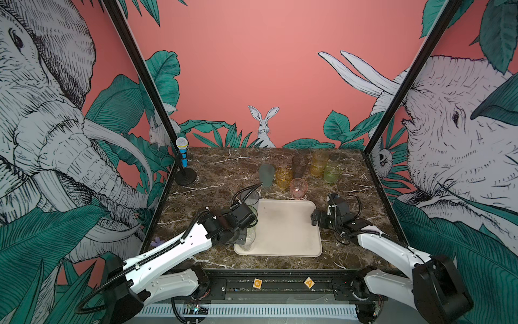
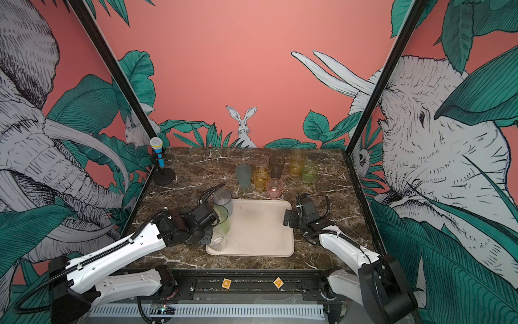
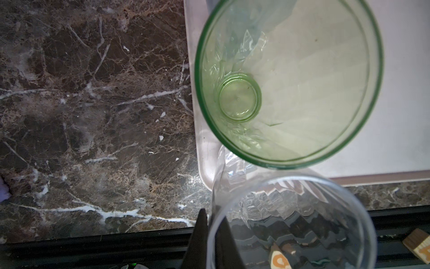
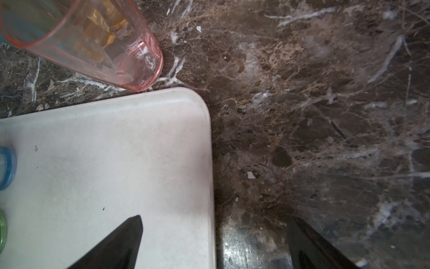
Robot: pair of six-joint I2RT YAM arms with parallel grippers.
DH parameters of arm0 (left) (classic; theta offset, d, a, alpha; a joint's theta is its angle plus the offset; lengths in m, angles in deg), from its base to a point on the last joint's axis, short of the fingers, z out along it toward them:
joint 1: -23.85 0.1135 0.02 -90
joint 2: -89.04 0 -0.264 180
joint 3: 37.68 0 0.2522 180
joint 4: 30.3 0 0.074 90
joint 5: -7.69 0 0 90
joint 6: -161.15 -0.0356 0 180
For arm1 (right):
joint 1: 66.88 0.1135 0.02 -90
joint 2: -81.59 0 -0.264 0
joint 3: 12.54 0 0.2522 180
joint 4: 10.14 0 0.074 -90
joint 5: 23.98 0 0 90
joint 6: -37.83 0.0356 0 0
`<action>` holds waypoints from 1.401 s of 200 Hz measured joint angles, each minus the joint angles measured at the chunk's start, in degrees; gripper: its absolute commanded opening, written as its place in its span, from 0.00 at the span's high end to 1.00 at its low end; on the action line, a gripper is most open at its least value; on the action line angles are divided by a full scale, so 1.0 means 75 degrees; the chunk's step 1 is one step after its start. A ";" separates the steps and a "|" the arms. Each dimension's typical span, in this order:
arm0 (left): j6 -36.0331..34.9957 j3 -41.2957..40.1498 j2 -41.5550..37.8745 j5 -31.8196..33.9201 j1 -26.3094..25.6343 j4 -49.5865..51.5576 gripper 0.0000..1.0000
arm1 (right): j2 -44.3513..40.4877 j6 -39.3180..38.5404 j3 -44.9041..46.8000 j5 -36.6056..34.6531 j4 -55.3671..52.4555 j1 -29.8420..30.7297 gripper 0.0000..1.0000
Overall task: Place the glasses into the tray
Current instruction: Place the glass on the tray.
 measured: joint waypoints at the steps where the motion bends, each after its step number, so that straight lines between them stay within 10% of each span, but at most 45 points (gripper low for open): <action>1: 0.0000 0.0000 0.0000 0.0003 0.0000 0.0000 1.00 | 0.0000 0.0000 0.0000 0.0000 0.0000 0.0000 0.01; 213: -0.0096 0.1309 0.0067 0.0609 0.0023 0.0699 0.54 | 0.0003 0.0003 0.0000 0.0006 0.0000 -0.0044 0.01; 280: -0.0731 0.2133 0.0047 0.0670 0.0956 0.1000 0.28 | -0.0172 0.0000 -0.0050 -0.0003 -0.0166 -0.0044 0.01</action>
